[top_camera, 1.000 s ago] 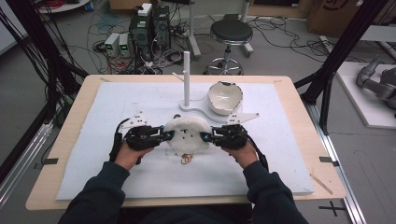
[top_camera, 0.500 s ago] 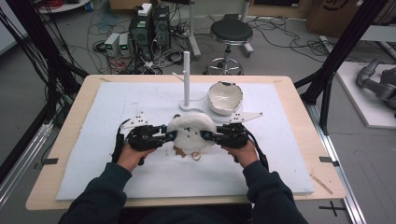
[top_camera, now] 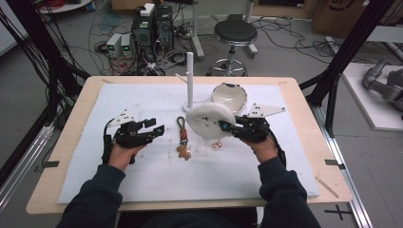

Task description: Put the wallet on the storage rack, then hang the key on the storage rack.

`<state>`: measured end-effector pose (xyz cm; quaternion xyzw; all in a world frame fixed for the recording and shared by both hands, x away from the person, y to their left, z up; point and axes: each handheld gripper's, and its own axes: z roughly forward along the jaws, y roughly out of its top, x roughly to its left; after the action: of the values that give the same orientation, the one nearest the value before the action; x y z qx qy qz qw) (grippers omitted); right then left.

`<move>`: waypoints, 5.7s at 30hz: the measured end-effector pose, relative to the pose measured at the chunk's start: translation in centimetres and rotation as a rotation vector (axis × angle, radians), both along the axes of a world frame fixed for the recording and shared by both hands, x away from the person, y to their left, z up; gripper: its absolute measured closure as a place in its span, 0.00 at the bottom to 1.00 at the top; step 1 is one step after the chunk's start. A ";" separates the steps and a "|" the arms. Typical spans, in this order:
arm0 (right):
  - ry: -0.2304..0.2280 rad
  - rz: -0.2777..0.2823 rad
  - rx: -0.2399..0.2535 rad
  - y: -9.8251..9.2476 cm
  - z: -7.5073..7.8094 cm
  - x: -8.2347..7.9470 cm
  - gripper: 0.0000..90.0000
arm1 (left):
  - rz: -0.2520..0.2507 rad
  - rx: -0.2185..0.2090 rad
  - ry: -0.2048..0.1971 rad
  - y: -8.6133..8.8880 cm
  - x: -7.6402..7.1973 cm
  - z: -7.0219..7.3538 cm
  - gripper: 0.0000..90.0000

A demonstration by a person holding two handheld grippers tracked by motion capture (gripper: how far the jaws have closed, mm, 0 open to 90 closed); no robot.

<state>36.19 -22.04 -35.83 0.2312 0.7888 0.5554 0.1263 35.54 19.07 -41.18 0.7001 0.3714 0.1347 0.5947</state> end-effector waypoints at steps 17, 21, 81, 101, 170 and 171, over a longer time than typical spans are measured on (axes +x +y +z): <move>-0.091 -0.181 -0.060 -3.7 5.2 4.4 0.83 | 0.140 0.028 -0.017 3.8 0.4 0.3 0.28; -0.103 -0.207 -0.075 -3.7 6.1 5.7 0.83 | 0.132 0.026 -0.013 3.5 0.5 0.2 0.28; -0.196 -0.208 -0.292 -2.4 2.6 10.4 0.75 | 0.108 -0.067 0.056 3.8 0.7 -0.4 0.29; -0.173 -0.154 -0.402 -0.3 1.4 10.8 0.61 | 0.096 -0.064 0.058 3.5 0.7 -0.4 0.29; 0.072 -0.482 -0.149 -10.1 -4.7 -0.1 0.28 | 0.125 0.190 0.169 -6.3 2.1 -2.4 0.48; 0.071 -0.479 -0.152 -10.1 -4.8 -0.1 0.28 | 0.135 0.191 0.181 -6.6 2.3 -2.6 0.48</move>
<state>36.08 -32.10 -40.59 0.4210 0.7548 0.4402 0.2435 37.88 12.43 -43.74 0.7363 0.4551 0.1456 0.4790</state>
